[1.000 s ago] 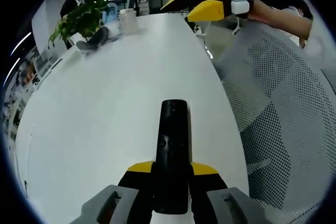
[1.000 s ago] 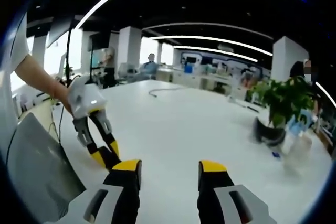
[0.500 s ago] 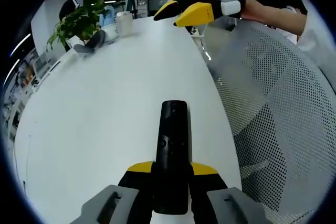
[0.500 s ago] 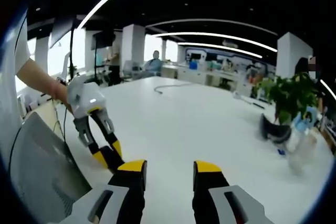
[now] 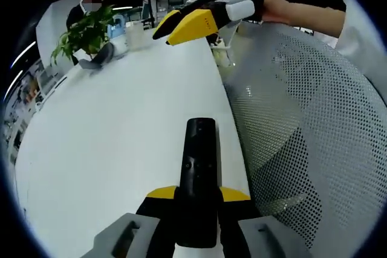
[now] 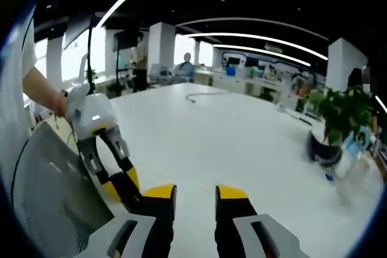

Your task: Press the specified remote control buttons in sequence, fully releasing each button before pressing the next.

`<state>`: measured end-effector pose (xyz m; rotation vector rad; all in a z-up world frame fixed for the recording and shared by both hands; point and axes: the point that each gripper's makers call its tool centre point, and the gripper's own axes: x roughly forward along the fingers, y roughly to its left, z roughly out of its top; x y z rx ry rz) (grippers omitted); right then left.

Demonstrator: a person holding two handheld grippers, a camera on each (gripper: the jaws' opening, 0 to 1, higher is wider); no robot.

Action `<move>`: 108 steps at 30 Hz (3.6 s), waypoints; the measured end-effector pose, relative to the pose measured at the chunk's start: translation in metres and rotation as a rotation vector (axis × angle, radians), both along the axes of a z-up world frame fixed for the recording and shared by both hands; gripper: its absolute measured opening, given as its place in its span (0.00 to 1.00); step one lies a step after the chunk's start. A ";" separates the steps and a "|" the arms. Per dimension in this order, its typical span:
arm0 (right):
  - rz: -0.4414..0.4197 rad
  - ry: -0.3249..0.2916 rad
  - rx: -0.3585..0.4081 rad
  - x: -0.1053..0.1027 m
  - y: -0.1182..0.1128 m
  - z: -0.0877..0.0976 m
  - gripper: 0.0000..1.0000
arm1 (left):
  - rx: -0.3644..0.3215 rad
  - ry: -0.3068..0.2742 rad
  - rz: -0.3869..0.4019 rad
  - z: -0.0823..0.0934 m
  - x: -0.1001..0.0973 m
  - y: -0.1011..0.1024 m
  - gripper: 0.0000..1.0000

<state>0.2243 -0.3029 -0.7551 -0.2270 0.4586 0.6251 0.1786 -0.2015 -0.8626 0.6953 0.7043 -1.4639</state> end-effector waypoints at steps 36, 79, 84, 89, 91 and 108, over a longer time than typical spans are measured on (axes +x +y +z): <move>0.030 0.020 -0.022 -0.002 0.004 -0.006 0.21 | -0.083 0.003 0.078 0.000 0.001 0.030 0.27; 0.338 0.376 -0.242 -0.046 0.036 -0.079 0.04 | -0.168 0.000 0.082 0.002 -0.006 0.029 0.25; 0.370 0.372 -0.284 -0.045 0.036 -0.083 0.00 | -0.171 0.004 0.086 0.002 -0.006 0.030 0.25; 0.393 0.385 -0.300 -0.044 0.039 -0.087 0.00 | -0.169 0.005 0.085 0.002 -0.006 0.029 0.25; 0.402 0.389 -0.308 -0.044 0.039 -0.088 0.00 | -0.170 0.004 0.086 0.002 -0.006 0.030 0.25; 0.520 0.436 -0.477 -0.047 0.039 -0.099 0.00 | -0.172 0.003 0.080 0.002 -0.007 0.030 0.25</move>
